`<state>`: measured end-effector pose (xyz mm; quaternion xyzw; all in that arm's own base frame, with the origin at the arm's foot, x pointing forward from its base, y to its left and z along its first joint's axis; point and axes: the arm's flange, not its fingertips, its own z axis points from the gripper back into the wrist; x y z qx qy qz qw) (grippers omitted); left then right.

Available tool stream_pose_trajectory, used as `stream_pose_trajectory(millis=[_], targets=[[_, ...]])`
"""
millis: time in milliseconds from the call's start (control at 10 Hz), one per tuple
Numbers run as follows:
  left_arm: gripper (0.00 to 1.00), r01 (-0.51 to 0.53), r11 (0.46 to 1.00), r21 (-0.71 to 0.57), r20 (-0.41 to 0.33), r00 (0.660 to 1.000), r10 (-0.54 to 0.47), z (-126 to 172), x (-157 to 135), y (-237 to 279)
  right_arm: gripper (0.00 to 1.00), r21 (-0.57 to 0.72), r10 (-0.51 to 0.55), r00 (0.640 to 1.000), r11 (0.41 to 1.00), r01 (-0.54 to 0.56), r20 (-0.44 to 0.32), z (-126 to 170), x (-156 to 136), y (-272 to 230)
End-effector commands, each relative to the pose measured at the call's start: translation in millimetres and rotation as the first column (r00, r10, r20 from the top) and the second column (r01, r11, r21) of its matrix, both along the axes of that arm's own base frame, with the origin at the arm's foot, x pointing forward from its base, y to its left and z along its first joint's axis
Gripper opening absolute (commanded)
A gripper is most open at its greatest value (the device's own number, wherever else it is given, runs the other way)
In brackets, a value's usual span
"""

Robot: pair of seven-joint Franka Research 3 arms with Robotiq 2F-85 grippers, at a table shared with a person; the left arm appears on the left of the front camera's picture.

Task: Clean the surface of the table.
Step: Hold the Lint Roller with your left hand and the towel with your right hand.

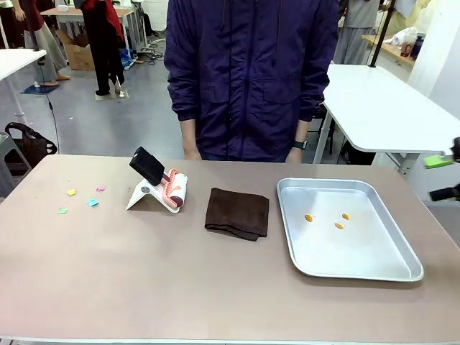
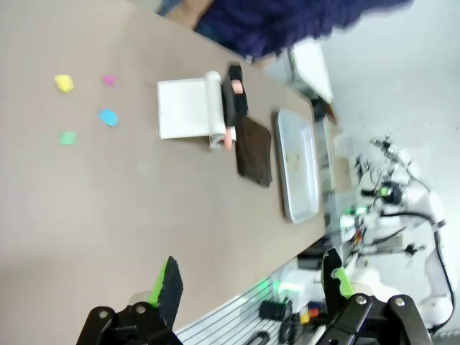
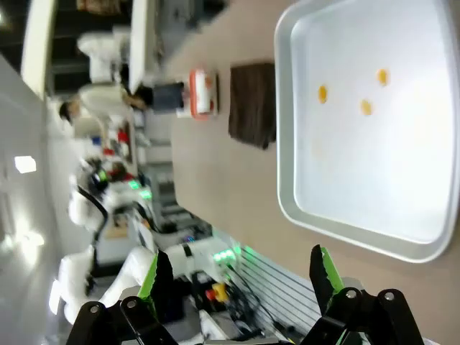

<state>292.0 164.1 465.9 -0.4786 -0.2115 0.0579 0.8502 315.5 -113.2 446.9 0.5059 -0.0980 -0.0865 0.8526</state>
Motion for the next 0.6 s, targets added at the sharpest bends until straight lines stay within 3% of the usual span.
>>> stream_pose_trajectory(millis=[0, 200, 300, 400, 500], targets=[[1.0, -0.062, 0.988, -0.139, 0.042, 0.997, 0.069, -40.4, -13.5, 22.3, 1.0, 0.115, -0.116, 0.993, 0.987, 0.113, 0.023, -30.5, -17.7, -23.3], [1.0, -0.132, 0.969, -0.209, 0.041, 0.989, 0.144, -74.1, -26.3, 46.1, 1.0, 0.181, -0.204, 0.979, 0.962, 0.203, -0.013, -52.9, -28.7, -57.0], [1.0, -0.15, 0.963, -0.222, 0.042, 0.986, 0.164, -77.3, -26.9, 30.2, 1.0, 0.202, -0.238, 0.971, 0.949, 0.241, -0.036, -64.3, -34.8, -69.7], [1.0, -0.227, 0.949, -0.217, 0.022, 0.971, 0.237, -76.8, -27.0, 22.5, 1.0, 0.202, -0.271, 0.962, 0.941, 0.272, -0.033, -69.5, -39.1, -75.9], [1.0, -0.282, 0.952, -0.117, 0.036, 0.957, 0.288, -73.9, -27.7, 14.4, 1.0, 0.133, -0.322, 0.947, 0.938, 0.319, 0.003, -71.0, -41.5, -77.0]])
